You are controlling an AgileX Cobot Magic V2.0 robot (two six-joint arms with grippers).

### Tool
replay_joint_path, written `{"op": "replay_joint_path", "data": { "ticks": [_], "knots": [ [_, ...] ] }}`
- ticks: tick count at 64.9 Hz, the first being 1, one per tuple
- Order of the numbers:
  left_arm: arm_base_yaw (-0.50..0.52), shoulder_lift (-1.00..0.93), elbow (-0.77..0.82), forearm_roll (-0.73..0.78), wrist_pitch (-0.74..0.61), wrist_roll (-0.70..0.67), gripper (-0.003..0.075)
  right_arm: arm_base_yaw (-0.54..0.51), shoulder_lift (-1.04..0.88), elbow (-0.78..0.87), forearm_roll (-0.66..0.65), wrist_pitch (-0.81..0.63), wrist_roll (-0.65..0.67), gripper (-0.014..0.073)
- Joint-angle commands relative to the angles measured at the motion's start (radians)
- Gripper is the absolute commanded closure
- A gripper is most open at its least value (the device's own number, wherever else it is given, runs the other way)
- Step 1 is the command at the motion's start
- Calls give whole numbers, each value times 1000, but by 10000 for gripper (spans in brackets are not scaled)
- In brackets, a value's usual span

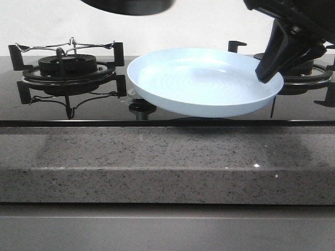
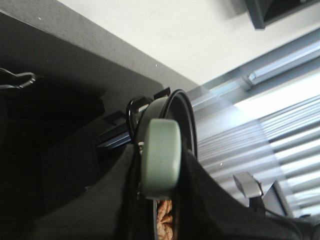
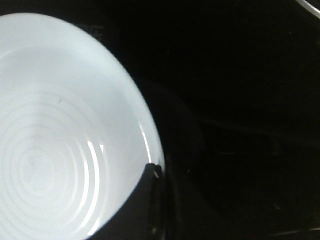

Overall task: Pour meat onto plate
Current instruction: 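Lift the black pan with the left gripper toward the held plate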

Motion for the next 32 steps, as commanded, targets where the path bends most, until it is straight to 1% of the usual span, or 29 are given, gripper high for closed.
{"op": "replay_joint_path", "data": {
  "ticks": [1, 17, 21, 27, 32],
  "knots": [
    [-48, -62, -25, -71, -24, -4, 741, 1, -36, -24, 21, -28, -9, 654],
    [-160, -119, -25, -40, -88, 49, 741, 1, -36, -24, 21, -28, -9, 654],
    [-185, -146, -25, 9, -140, 49, 741, 1, -36, -24, 21, -28, -9, 654],
    [-230, -188, -25, 121, -219, 51, 741, 1, -36, -24, 21, -28, -9, 654],
    [-269, -220, -25, 190, -262, 51, 741, 1, -36, -24, 21, -28, -9, 654]
  ]
}}
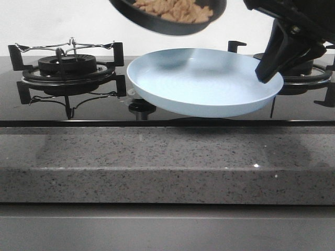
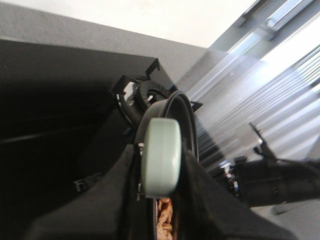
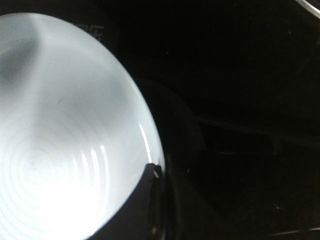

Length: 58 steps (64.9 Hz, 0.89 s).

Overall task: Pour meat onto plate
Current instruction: 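Lift the black pan with the left gripper toward the held plate, then tilt the pan with the left gripper, pouring meat onto the plate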

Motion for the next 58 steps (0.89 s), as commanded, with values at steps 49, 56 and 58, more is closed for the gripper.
{"op": "replay_joint_path", "data": {
  "ticks": [49, 56, 58],
  "knots": [
    [-454, -147, -35, 530, -465, 0, 741, 1, -36, -24, 21, -28, -9, 654],
    [-500, -174, -35, 634, -503, 0, 741, 1, -36, -24, 21, -28, -9, 654],
    [-515, -178, -35, 668, -512, 0, 741, 1, -36, -24, 21, -28, -9, 654]
  ]
}}
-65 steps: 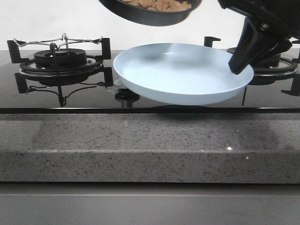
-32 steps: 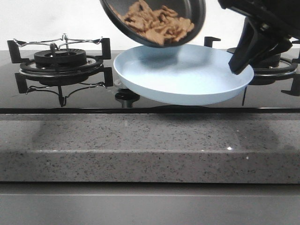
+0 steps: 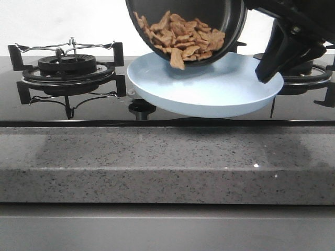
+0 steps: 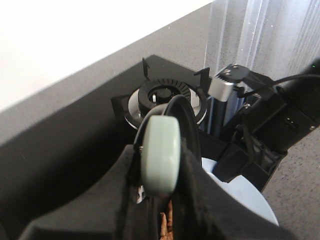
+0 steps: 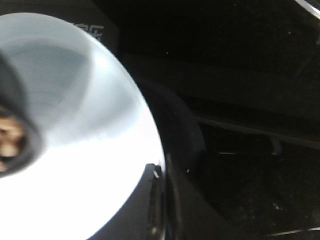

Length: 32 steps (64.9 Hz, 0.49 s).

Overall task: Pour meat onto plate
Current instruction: 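Tilt the pan with the left gripper, pouring meat onto the plate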

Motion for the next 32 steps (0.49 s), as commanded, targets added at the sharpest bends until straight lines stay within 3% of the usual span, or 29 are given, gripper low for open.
{"op": "replay_joint_path", "data": {
  "ticks": [1, 32],
  "knots": [
    [-46, -61, -37, 64, -125, -3, 741, 1, -36, -24, 21, -28, -8, 654],
    [-226, -93, -37, 432, -189, -3, 741, 1, -36, -24, 21, -28, -8, 654]
  ]
}}
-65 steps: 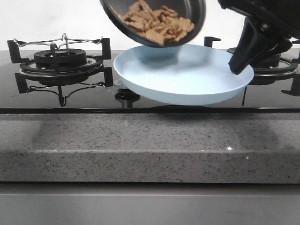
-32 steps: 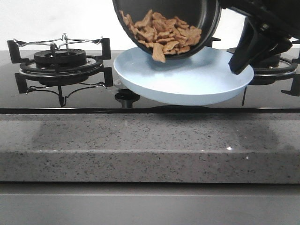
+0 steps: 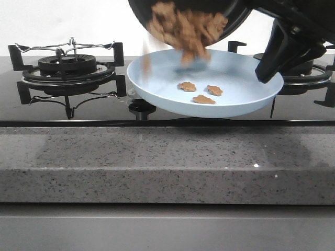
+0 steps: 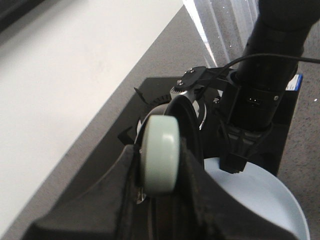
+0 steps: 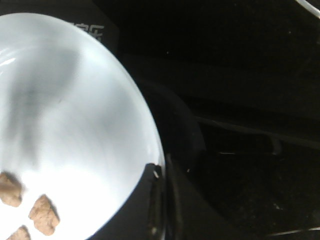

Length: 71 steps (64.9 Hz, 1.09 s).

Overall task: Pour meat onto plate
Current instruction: 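Tilt the pan with the left gripper, pouring meat onto the plate, then carry the emptied pan with the left gripper back over its burner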

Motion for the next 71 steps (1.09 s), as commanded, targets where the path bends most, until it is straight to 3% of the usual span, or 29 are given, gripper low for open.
{"op": "replay_joint_path", "data": {
  "ticks": [1, 23, 34, 48, 55, 71],
  "knots": [
    [-27, -34, -37, 46, -137, -3, 741, 1, -36, -24, 21, -28, -8, 654],
    [-26, -35, -37, 55, -130, -43, 741, 1, -36, -24, 21, -28, -8, 654],
    [50, -55, -37, 24, -144, -154, 741, 1, -36, -24, 21, -28, -8, 654],
    [286, -79, -37, -269, -135, -159, 741, 1, -36, -24, 21, -28, -8, 654],
    [444, -63, -35, -499, -90, -159, 741, 1, -36, -24, 21, -28, -8, 654],
    [826, 32, -35, -975, 187, -136, 741, 1, -36, -24, 21, -28, -8, 654]
  ]
}}
